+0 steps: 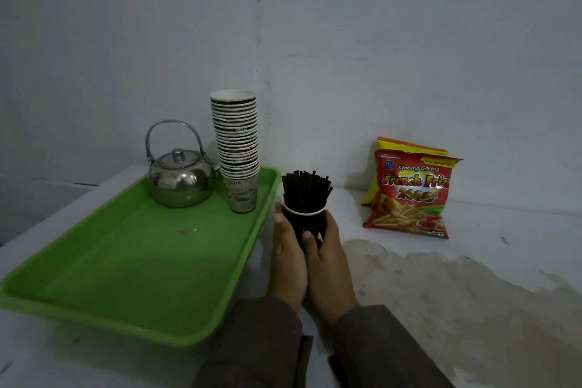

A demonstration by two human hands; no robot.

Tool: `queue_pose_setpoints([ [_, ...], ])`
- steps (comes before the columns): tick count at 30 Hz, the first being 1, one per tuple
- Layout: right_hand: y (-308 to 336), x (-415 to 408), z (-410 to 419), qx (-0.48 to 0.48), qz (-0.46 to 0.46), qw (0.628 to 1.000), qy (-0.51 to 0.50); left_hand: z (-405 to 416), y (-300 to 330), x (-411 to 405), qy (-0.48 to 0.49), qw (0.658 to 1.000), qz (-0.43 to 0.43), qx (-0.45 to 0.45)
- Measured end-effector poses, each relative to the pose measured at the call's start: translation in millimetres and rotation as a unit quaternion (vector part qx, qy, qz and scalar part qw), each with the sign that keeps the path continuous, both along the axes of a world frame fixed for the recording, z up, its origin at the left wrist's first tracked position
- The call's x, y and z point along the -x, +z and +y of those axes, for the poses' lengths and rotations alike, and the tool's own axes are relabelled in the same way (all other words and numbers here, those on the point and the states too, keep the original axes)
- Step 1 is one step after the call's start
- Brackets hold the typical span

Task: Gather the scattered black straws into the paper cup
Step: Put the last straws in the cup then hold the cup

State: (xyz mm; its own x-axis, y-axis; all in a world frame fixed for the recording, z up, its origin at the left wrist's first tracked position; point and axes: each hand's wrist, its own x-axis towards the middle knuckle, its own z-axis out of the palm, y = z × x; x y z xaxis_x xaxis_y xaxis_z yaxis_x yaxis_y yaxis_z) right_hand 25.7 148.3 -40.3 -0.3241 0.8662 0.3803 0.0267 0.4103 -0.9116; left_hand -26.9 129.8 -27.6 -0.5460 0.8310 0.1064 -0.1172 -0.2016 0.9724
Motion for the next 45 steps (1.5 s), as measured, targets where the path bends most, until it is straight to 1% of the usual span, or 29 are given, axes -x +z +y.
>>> queue_pose_setpoints([
  [2, 1, -1, 0, 0.0, -0.011, 1.0, -0.013, 0, 2, -2, -0.003, 1.0, 0.012, 0.013],
  [6, 3, -3, 3, 0.0, -0.02, 0.999, -0.04, 5, -2, 1, 0.037, 0.991, 0.123, 0.043],
  [11, 2, -11, 17, 0.001, -0.044, 0.997, -0.069, 17, -8, 2, 0.055, 0.977, 0.199, 0.058],
  [15, 1, -16, 38, 0.017, -0.079, 0.992, -0.098, 27, -10, 3, 0.04, 0.972, 0.228, 0.05],
  [18, 0, -16, 49, 0.013, -0.099, 0.99, -0.101, 35, -12, 8, 0.039, 0.969, 0.238, 0.055],
  [23, 4, -17, 65, 0.003, -0.1, 0.991, -0.088, 47, -12, 14, 0.026, 0.962, 0.268, 0.038],
  [27, 5, -16, 81, 0.009, -0.101, 0.993, -0.067, 57, -11, 21, 0.005, 0.965, 0.26, 0.034],
  [31, 3, -12, 99, 0.045, -0.11, 0.991, -0.063, 71, -10, 27, 0.016, 0.969, 0.246, 0.028],
  [34, 1, -9, 110, 0.044, -0.1, 0.992, -0.063, 79, -6, 28, 0.02, 0.973, 0.23, 0.026],
  [38, 1, -6, 122, 0.029, -0.109, 0.991, -0.076, 92, -7, 31, 0.009, 0.972, 0.231, 0.03],
  [42, 4, -3, 129, 0.04, -0.104, 0.991, -0.069, 99, -10, 39, -0.002, 0.971, 0.235, 0.04],
  [45, 5, -3, 132, 0.047, -0.096, 0.992, -0.063, 100, -9, 44, -0.018, 0.974, 0.221, 0.038],
])
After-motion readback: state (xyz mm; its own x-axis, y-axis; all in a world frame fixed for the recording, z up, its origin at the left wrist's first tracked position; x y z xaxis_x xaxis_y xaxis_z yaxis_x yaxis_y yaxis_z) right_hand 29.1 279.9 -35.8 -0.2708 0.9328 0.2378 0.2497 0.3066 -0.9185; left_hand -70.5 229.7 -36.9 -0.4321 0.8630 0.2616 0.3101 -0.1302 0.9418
